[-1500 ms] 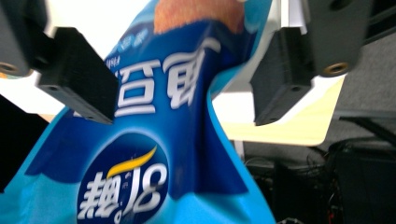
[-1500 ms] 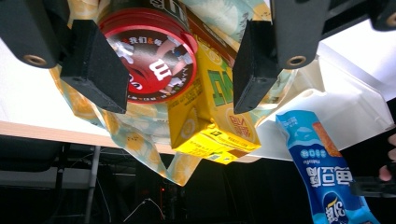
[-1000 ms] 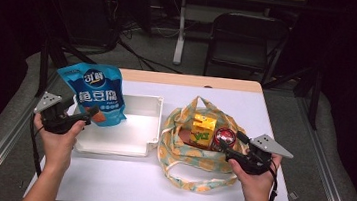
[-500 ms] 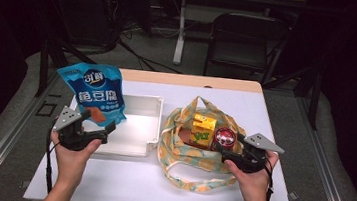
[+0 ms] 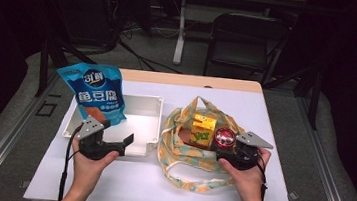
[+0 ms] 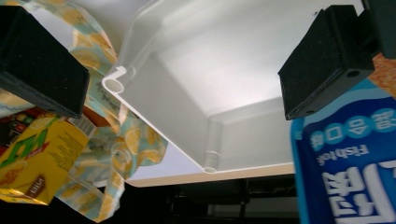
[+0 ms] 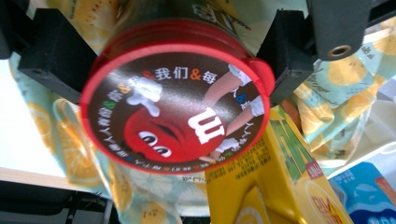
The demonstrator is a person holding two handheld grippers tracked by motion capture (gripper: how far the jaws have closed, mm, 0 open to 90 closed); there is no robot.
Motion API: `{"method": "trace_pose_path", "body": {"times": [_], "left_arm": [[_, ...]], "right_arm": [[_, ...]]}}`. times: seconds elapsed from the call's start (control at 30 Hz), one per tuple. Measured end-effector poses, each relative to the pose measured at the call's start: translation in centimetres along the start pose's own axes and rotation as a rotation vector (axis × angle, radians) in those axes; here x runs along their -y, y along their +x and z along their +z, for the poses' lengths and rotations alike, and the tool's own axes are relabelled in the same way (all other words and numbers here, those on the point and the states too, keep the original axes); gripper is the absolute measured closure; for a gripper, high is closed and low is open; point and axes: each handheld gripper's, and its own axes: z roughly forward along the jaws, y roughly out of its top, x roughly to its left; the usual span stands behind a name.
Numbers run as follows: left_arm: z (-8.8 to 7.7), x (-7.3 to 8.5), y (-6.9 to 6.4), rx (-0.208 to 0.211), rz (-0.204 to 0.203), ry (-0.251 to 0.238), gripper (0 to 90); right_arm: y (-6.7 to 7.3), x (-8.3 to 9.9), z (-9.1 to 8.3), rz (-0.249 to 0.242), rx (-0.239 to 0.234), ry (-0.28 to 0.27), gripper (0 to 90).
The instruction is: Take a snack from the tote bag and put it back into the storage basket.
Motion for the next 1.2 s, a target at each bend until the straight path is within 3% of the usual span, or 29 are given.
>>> {"method": "trace_pose_path", "body": {"times": [0.37,0.73,1.2], "left_arm": [[0.5,0.5,-0.8,0.026,0.012,0.018,2.0],[0.8,0.7,-1.8,0.057,0.032,0.026,2.6],[0.9,1.0,-2.8,0.094,0.041,0.031,3.3]], "right_arm": [[0.0,-0.2,-0.1,0.010,0.018,-0.021,25.0],[0.3,-2.0,-2.5,0.024,0.000,-0.082,25.2],[1.8,-3.1,-4.5,0.007,-0.032,-0.108,25.3]]}}
